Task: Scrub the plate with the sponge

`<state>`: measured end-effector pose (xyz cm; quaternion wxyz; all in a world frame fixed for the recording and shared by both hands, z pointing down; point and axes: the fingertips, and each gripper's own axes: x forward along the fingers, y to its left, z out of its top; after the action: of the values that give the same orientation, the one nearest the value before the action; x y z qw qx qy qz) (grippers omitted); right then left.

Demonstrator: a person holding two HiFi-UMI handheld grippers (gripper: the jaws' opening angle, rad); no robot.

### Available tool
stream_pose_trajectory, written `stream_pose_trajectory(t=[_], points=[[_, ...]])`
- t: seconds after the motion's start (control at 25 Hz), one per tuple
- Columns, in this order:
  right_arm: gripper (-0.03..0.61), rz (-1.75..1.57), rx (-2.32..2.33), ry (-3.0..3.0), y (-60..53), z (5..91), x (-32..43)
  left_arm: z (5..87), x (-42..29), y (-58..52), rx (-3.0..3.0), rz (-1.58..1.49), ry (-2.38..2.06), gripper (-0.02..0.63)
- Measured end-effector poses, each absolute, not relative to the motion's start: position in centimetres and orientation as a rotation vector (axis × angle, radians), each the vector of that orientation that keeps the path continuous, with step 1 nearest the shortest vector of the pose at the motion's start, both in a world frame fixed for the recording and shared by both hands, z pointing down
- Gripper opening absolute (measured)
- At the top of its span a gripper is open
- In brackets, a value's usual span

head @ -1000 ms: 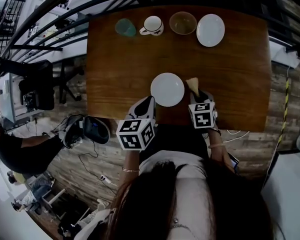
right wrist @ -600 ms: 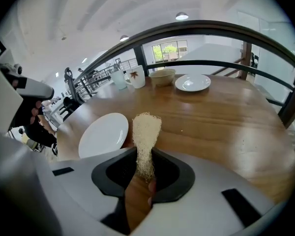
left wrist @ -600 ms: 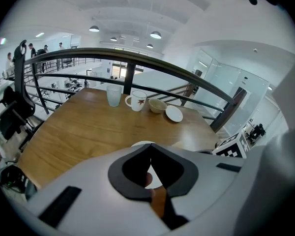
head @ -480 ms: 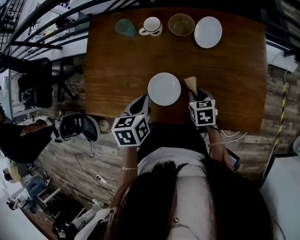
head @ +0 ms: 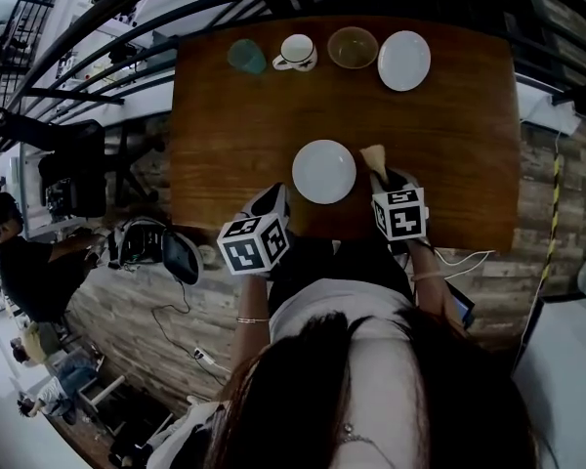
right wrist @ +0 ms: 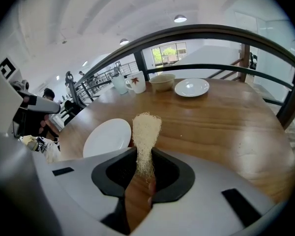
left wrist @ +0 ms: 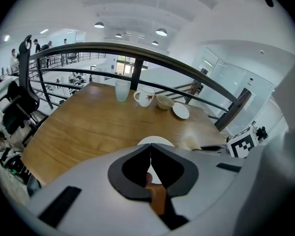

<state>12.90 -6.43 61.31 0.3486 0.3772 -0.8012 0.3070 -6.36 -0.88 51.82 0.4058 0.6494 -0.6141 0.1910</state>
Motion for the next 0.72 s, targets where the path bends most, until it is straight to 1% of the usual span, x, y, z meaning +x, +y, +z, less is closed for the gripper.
stream_pose_trajectory(t=[0.72], points=[[0.103,0.837,1.065,-2.009,-6.2,61.0,9.8,55.9,-7.7,-1.4,1.700,0.572,-1.290,0.011]])
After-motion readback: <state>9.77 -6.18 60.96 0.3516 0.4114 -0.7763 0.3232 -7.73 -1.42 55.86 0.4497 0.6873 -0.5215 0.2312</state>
